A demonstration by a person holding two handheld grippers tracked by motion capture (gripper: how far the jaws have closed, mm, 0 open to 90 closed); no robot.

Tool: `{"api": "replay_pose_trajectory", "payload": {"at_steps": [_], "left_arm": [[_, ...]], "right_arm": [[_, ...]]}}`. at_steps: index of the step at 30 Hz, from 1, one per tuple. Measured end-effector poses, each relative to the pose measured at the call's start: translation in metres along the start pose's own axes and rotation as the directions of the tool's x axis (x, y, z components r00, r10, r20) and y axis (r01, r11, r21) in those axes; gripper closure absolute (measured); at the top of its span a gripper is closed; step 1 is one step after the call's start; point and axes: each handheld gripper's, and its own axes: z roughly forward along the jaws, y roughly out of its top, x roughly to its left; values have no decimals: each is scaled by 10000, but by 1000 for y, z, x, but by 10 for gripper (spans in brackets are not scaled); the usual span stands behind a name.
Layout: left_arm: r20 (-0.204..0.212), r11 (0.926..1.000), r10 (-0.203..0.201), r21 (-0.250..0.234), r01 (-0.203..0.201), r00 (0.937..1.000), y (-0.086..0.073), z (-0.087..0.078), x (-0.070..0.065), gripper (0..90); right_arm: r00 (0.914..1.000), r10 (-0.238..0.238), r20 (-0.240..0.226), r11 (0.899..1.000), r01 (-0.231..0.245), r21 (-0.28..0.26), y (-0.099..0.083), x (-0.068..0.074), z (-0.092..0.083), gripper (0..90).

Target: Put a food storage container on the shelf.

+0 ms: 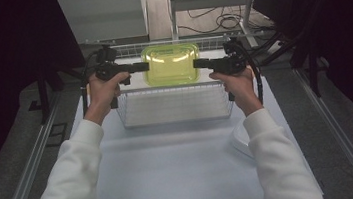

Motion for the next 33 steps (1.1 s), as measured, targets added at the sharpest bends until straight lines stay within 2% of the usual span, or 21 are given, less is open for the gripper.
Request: {"api": "replay_pose_trajectory", "payload": {"at_steps": [4, 7, 11, 12, 14, 15, 16, 17, 18, 21, 22, 23, 25, 26, 27, 30, 32, 33], "left_arm": [[-7, 9993, -333, 163, 333, 9994, 1, 8, 8, 804], [7, 9960, -806, 386, 805, 9967, 2, 15, 15, 804], [149, 9875, -1517, 447, 1509, 9883, 7, 20, 26, 804], [211, 9818, -1852, 477, 1840, 9825, 10, 22, 30, 804], [286, 9712, -2347, 483, 2332, 9717, 13, 25, 36, 803], [308, 9675, -2496, 488, 2479, 9679, 14, 26, 38, 803], [314, 9602, -2765, 509, 2748, 9605, 17, 28, 42, 802], [311, 9560, -2906, 517, 2888, 9564, 18, 29, 43, 802], [284, 9491, -3122, 534, 3105, 9496, 20, 32, 46, 800], [325, 9353, -3514, 569, 3493, 9357, 22, 36, 52, 789], [411, 9258, -3761, 566, 3737, 9257, 22, 37, 55, 786], [454, 9209, -3885, 528, 3861, 9203, 21, 38, 57, 783], [479, 9162, -4002, 442, 3983, 9152, 21, 40, 60, 772], [431, 9142, -4046, 443, 4029, 9135, 20, 42, 61, 762], [434, 9128, -4080, 418, 4064, 9120, 20, 43, 62, 762], [646, 9052, -4250, 334, 4237, 9029, 18, 45, 67, 749], [721, 9040, -4275, 259, 4268, 9011, 18, 46, 69, 741], [736, 9047, -4259, 262, 4252, 9018, 17, 46, 69, 741]], "right_arm": [[9994, 351, 15, 9992, -351, 201, 0, -8, 4, 799], [9971, 759, 14, 9962, -759, 425, 0, -15, 9, 798], [9920, 1259, -92, 9911, -1254, 447, 3, -23, 14, 794], [9909, 1347, -73, 9899, -1342, 452, 4, -24, 15, 794], [9803, 1976, -36, 9794, -1972, 438, 8, -30, 18, 792], [9777, 2100, -28, 9767, -2097, 457, 9, -31, 19, 790], [9757, 2191, -31, 9748, -2188, 431, 10, -33, 21, 788], [9702, 2424, -8, 9693, -2421, 434, 11, -35, 23, 784], [9669, 2552, 8, 9661, -2550, 409, 12, -36, 24, 781], [9480, 3183, -13, 9477, -3182, 256, 13, -44, 29, 771], [9419, 3358, -44, 9417, -3356, 225, 13, -45, 30, 768], [9327, 3606, -5, 9326, -3605, 149, 13, -47, 33, 763], [9242, 3816, 112, 9242, -3817, 74, 14, -49, 36, 752], [9136, 4063, 192, 9137, -4064, 33, 14, -51, 39, 745], [9136, 4063, 192, 9137, -4064, 33, 14, -51, 39, 745], [9003, 4349, 170, 9005, -4349, -66, 13, -55, 42, 739], [8886, 4585, 100, 8886, -4583, -203, 12, -57, 44, 735], [8886, 4585, 100, 8886, -4583, -203, 12, -57, 44, 735]]}}
